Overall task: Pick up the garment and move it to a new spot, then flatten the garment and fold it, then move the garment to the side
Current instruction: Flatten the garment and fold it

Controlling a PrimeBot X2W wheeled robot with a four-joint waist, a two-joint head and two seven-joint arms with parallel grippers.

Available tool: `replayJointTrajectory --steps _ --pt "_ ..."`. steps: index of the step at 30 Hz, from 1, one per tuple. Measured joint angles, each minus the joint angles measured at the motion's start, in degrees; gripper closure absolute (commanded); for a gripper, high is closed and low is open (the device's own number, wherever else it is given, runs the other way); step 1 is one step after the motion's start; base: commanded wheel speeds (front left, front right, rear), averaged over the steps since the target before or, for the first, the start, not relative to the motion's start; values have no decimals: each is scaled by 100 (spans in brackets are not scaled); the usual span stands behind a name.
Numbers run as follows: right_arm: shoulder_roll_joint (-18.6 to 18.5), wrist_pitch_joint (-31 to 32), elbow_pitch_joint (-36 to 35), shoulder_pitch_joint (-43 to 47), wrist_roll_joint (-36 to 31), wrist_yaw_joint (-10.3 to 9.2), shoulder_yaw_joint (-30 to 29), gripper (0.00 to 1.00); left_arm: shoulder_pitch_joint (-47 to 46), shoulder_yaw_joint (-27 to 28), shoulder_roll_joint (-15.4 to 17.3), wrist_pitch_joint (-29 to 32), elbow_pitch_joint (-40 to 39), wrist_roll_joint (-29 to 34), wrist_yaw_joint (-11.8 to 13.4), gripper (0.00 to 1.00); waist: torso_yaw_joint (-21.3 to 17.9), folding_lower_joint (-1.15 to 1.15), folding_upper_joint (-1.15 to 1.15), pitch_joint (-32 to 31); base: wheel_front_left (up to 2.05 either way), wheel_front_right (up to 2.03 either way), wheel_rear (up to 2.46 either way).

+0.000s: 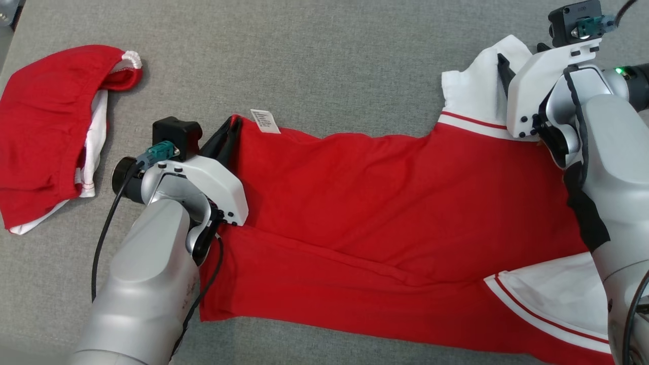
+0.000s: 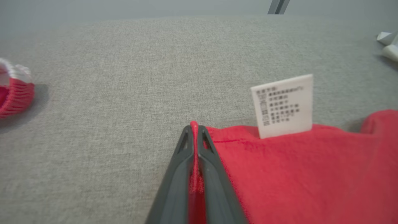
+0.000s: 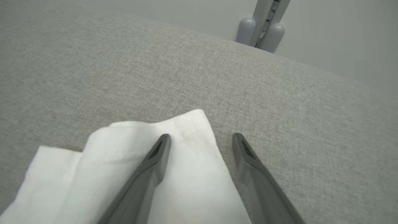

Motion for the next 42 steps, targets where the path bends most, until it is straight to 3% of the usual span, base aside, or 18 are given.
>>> replayJointTrajectory --steps 5,6,7,12,18,25,32,42 --pt "5 176 355 -296 -152 -1 40 0 -82 -209 -35 -118 -41 -218 0 100 165 0 0 167 0 0 0" --pt "1 204 403 -330 -159 -1 32 10 -88 -221 -38 -140 -31 -249 0 100 173 0 0 186 0 0 0" --pt "1 208 452 -363 -194 0 32 100 -93 -226 -42 -166 -10 -263 -1 100 173 0 0 198 0 0 0" --pt "-29 56 522 -436 -303 8 -11 100 -151 -160 -15 -347 86 -369 -4 100 125 0 0 190 0 0 0" --pt "-215 -828 353 -431 -677 0 -450 100 -213 54 121 -547 208 -508 104 100 22 0 0 25 0 0 0" --pt "107 -1792 279 -177 -896 0 -940 100 -183 255 405 -675 308 -594 177 100 -245 0 0 -282 0 0 0" --pt "307 -2573 258 665 -269 0 -949 100 314 338 609 -715 303 -589 178 100 -575 0 0 -773 0 0 0" --pt "361 -2699 -725 2593 1070 0 31 100 1702 579 692 -723 -14 -593 299 100 -1062 0 0 -1574 0 0 0"
